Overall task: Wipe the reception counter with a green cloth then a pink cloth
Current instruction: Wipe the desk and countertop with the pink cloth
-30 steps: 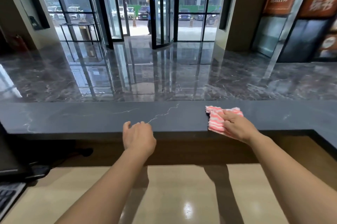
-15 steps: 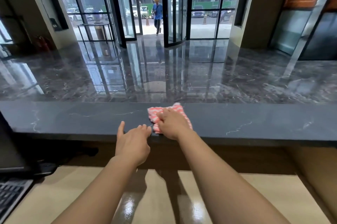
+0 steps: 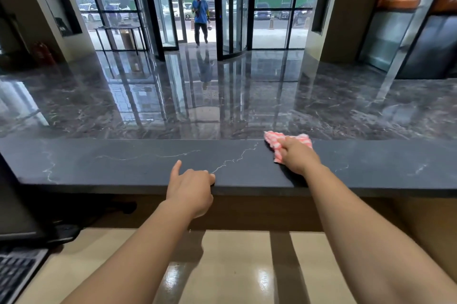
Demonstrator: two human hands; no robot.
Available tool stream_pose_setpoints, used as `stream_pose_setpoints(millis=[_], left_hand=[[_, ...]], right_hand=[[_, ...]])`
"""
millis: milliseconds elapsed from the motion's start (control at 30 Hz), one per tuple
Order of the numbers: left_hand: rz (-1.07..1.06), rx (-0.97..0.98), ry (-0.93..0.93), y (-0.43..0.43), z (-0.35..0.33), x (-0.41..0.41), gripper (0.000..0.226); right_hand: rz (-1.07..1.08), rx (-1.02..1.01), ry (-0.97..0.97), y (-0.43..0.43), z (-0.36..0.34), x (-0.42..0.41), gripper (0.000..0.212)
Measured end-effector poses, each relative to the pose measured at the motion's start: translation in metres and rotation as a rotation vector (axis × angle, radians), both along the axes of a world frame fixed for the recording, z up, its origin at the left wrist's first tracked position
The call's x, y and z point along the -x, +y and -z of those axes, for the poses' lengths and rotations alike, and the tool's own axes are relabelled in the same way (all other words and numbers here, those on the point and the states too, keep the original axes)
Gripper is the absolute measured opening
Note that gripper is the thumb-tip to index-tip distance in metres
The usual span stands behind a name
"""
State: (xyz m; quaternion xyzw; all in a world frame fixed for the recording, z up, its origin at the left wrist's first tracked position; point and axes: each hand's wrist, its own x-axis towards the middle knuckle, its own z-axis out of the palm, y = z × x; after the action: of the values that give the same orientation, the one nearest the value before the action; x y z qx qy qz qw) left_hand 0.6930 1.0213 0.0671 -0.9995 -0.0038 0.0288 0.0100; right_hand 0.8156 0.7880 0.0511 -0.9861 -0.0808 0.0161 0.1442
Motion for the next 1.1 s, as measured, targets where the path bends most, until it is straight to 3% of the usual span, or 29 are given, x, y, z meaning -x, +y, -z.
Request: stream_pose_setpoints(millis=[200,367,533,667,867,967,1100], left_hand=[[0.053,0.054,-0.007,0.014,0.003,0.001,0.057],[0.07,0.041,-0.024,0.014,0.003,0.004,0.055],[0.074,0.007,-0.017,0.015,0.002,0.001,0.058],[0.064,-0.031,-0.028,0.013,0.003,0.001,0.057],[0.083,-0.102,-0.02,0.008,0.004,0.002,0.05],[0.084,-0.051,-0.021,0.01,0.004,0.005,0.055],[0.051,0.147,-0.016,0.019,0.005,0.005,0.057]], right_hand=[[0.096,0.056,-0.013,0.033,0.006,-0.008,0.04],[-0.129,0.092,-0.04,0.124,0.001,-0.004,0.037],[-0.291,0.06,0.085,0.164,-0.003,-0.005,0.044],[-0.266,0.002,0.095,0.126,-0.005,-0.003,0.045],[0.018,-0.013,0.071,0.001,0.004,0.009,0.047],[0.151,-0.029,0.066,-0.045,0.007,0.024,0.047],[0.237,0.047,0.018,-0.042,0.006,0.046,0.045]])
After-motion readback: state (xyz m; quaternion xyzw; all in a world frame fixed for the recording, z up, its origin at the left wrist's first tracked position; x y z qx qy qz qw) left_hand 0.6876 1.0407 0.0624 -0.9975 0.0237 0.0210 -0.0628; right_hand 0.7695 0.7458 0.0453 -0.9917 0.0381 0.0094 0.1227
